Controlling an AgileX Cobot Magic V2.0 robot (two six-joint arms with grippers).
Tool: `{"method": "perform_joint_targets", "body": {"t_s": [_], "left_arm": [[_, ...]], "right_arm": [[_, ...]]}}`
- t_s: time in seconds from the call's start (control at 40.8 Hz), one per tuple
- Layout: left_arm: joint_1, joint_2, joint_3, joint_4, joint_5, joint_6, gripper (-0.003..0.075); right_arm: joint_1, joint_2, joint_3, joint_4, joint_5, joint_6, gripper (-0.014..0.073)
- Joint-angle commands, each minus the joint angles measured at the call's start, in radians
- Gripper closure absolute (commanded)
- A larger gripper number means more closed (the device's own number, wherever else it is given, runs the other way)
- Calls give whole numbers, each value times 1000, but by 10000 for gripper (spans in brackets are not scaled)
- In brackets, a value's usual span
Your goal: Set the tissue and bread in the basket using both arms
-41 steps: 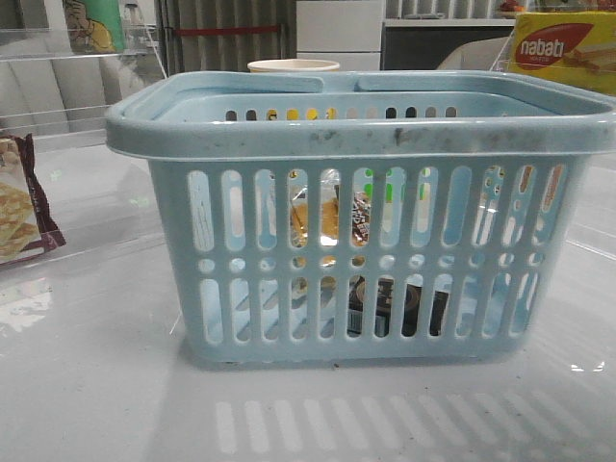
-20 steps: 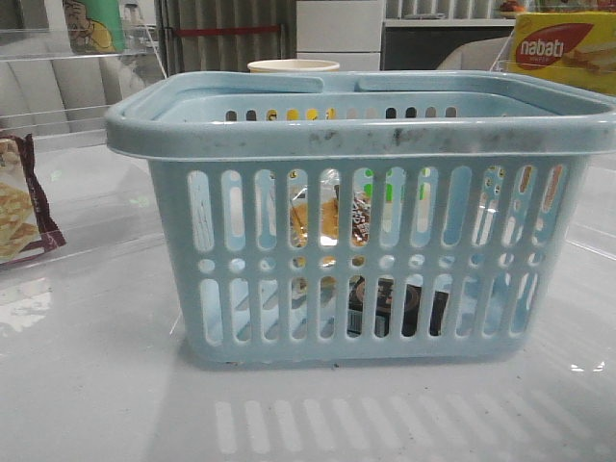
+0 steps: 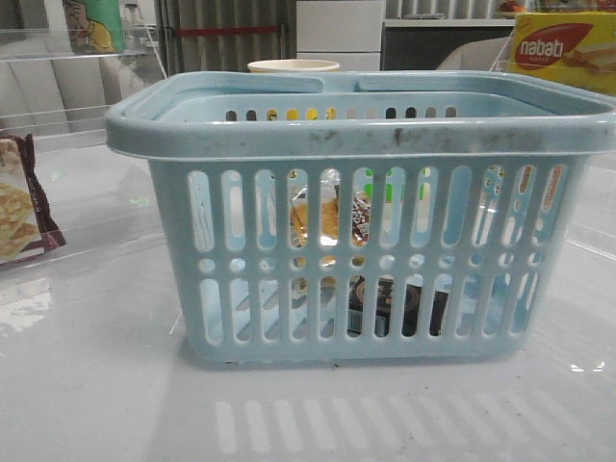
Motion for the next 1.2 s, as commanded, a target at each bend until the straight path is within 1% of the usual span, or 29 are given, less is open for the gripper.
{"method": "perform_joint_targets", "body": {"t_s": [0.0,0.245,0.417,1.177], "left_arm": [[-7,-17,-2,1,-87,-12,626],[-7,-17,-2,1,-87,-12,626],[-7,-17,-2,1,-87,-12,626],[-7,-17,-2,1,-87,-12,626]], "right_arm": [[-6,-18,1,1,-121,3,537],[-6,-18,1,1,-123,5,537],[-6,-18,1,-25,-146,129,537],[-6,-18,1,-27,-164,132,537]]}}
